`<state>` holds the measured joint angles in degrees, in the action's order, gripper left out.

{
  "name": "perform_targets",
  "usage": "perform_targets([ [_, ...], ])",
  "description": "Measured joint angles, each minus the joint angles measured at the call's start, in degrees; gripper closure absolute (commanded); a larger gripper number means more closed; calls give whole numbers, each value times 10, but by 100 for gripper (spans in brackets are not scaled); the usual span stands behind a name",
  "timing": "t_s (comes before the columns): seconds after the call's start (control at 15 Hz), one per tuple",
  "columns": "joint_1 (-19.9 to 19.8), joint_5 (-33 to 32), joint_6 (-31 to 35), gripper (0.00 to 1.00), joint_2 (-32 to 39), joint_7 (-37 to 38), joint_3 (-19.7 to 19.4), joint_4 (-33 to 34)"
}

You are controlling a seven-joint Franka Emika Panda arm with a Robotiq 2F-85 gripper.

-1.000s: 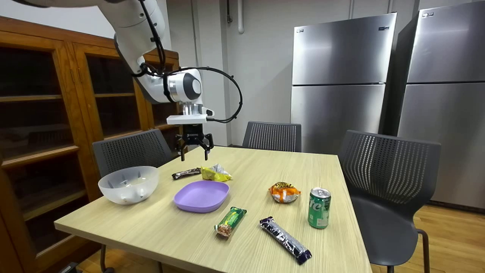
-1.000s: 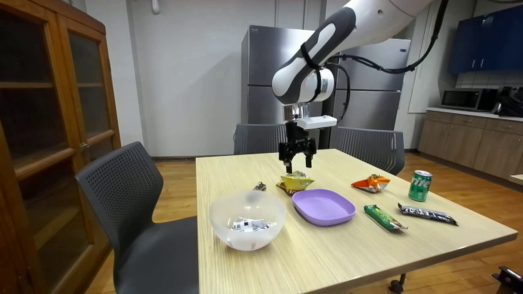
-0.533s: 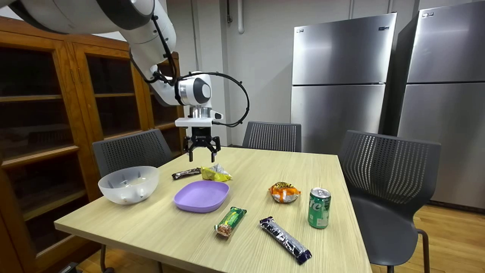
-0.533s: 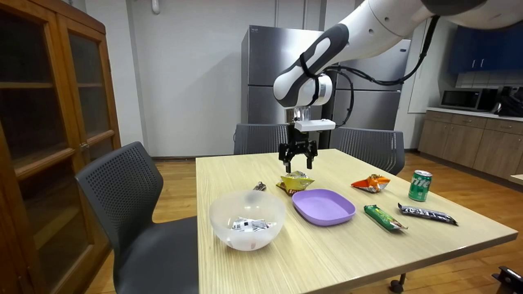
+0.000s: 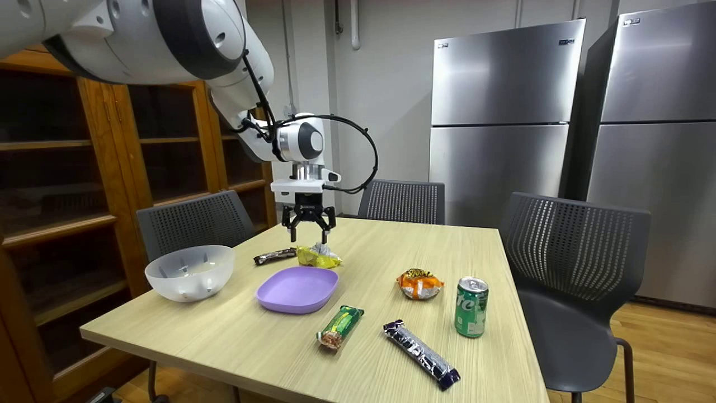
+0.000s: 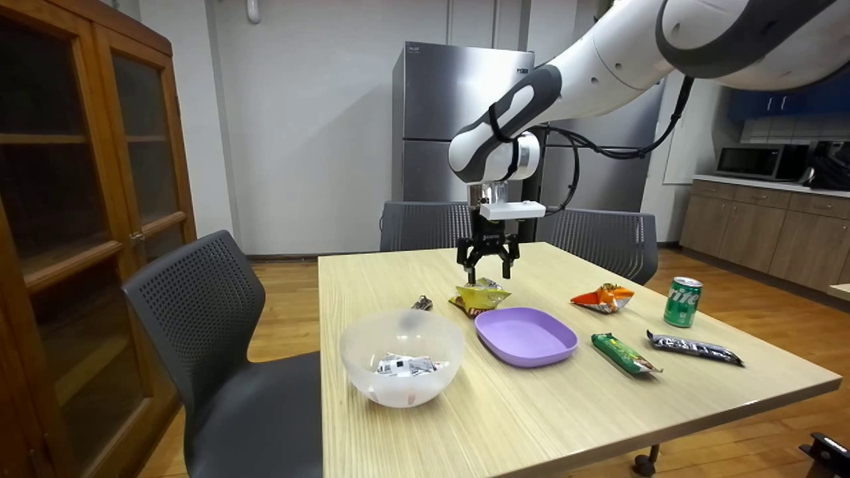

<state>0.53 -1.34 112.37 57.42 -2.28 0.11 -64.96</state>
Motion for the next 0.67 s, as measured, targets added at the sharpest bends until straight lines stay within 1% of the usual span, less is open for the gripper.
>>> perform_targets([
  [0.4, -1, 0, -23, 0, 43, 1, -1, 55],
  [0.47, -1, 0, -27, 25, 48, 1, -1, 63],
  [0.53, -2, 0, -30, 26, 52, 1, -1, 69],
  [0.67, -2, 0, -32, 42, 57, 2, -1, 80],
])
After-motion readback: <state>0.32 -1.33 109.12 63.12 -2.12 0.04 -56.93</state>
